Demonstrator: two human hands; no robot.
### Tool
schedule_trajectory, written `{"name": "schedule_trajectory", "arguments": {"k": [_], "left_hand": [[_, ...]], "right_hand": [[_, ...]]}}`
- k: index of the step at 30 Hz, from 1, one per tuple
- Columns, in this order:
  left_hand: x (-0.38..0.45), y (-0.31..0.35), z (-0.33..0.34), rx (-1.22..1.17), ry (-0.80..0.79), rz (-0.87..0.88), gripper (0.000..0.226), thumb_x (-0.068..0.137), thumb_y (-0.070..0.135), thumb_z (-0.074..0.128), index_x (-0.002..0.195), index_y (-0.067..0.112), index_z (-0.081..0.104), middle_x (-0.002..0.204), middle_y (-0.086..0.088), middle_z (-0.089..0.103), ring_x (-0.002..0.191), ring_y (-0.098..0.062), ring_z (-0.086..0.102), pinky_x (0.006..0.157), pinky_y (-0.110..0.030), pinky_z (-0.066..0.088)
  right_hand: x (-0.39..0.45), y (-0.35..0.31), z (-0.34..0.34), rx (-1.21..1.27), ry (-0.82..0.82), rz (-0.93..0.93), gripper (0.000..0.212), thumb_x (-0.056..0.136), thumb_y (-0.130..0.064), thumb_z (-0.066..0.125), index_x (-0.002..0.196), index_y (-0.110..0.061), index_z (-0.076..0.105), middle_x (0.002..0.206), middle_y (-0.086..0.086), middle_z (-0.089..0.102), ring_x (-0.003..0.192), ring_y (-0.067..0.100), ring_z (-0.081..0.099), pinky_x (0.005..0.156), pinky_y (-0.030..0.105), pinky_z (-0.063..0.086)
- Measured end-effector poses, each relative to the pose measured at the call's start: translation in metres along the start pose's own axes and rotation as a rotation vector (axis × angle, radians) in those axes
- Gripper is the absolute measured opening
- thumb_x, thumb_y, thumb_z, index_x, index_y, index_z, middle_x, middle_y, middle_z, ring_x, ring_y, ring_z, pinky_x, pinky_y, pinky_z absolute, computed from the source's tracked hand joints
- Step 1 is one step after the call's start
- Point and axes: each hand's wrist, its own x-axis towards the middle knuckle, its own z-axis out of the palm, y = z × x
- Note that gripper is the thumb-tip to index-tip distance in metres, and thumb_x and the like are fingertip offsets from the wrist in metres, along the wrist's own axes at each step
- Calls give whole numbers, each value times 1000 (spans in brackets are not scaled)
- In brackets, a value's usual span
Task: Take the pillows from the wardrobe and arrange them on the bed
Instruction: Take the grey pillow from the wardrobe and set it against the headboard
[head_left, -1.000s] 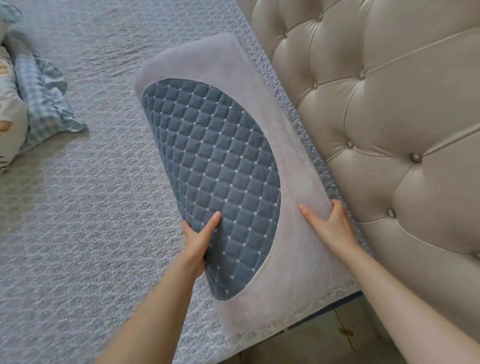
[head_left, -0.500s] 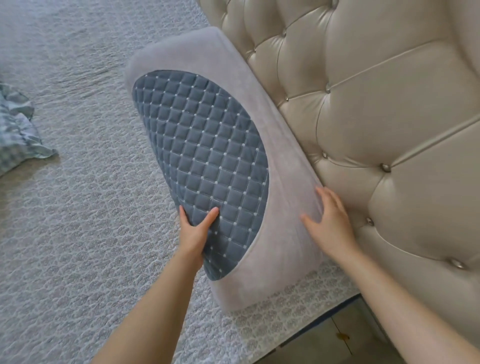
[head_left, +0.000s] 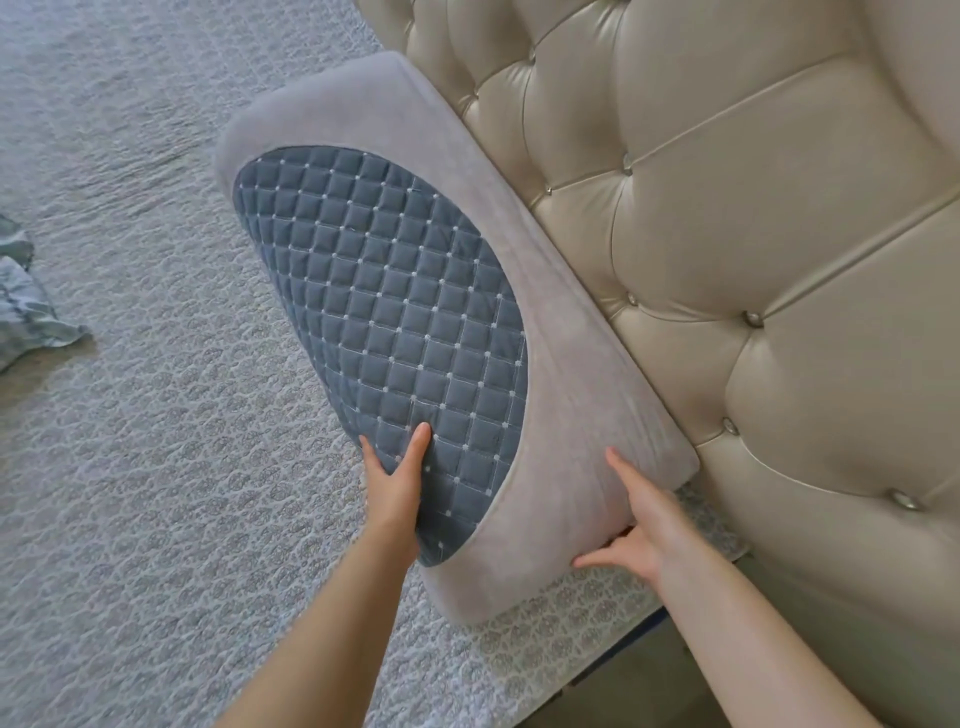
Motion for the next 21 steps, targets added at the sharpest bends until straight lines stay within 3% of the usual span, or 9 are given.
{"name": "schedule_trajectory", "arguments": {"k": [4, 8, 12, 16, 18, 21], "left_hand": [[1, -2, -13, 125, -36, 85, 87, 83, 50, 69, 154, 35, 22, 150, 1, 45, 130, -28, 49, 106, -56, 42], [-10, -1, -18, 287, -61, 165, 81, 94, 42, 59, 157, 27, 11, 159, 0, 31, 142, -26, 36, 113, -53, 34], [-38, -4, -17, 380, -86, 210, 78, 96, 28, 58, 157, 23, 10, 159, 0, 28, 143, -22, 33, 116, -45, 30], [-71, -2, -23, 413, -127, 161, 73, 94, 15, 57, 156, 23, 19, 156, 0, 35, 138, -21, 40, 109, -38, 36], [-91, 4, -27, 380, -131, 157, 67, 95, 13, 55, 154, 23, 26, 153, 0, 40, 130, -19, 46, 103, -36, 40], [-127, 14, -35, 260, -95, 128, 57, 96, 12, 52, 150, 23, 36, 140, -2, 53, 119, -19, 54, 101, -43, 47]], "right_hand": [[0, 3, 6, -59, 34, -13, 80, 76, -36, 78, 141, -21, 35, 149, 12, 35, 133, 45, 32, 74, 81, 35], [-8, 7, 9, -85, 52, -31, 70, 83, -24, 73, 141, -18, 35, 149, 15, 33, 134, 47, 30, 80, 78, 37], [-21, 19, 4, -158, 56, -138, 63, 86, -15, 68, 140, -12, 35, 148, 17, 36, 131, 44, 36, 80, 59, 51], [-45, 27, 1, -297, 17, -316, 74, 88, -15, 66, 148, -13, 23, 147, 14, 37, 129, 31, 42, 98, 44, 45], [-62, 27, 4, -462, -15, -433, 68, 89, -17, 63, 147, -12, 28, 144, 10, 42, 125, 25, 46, 103, 43, 41], [-96, 26, 13, -709, -103, -596, 46, 91, -18, 59, 135, -15, 46, 122, 2, 57, 104, 15, 54, 81, 27, 44]]}}
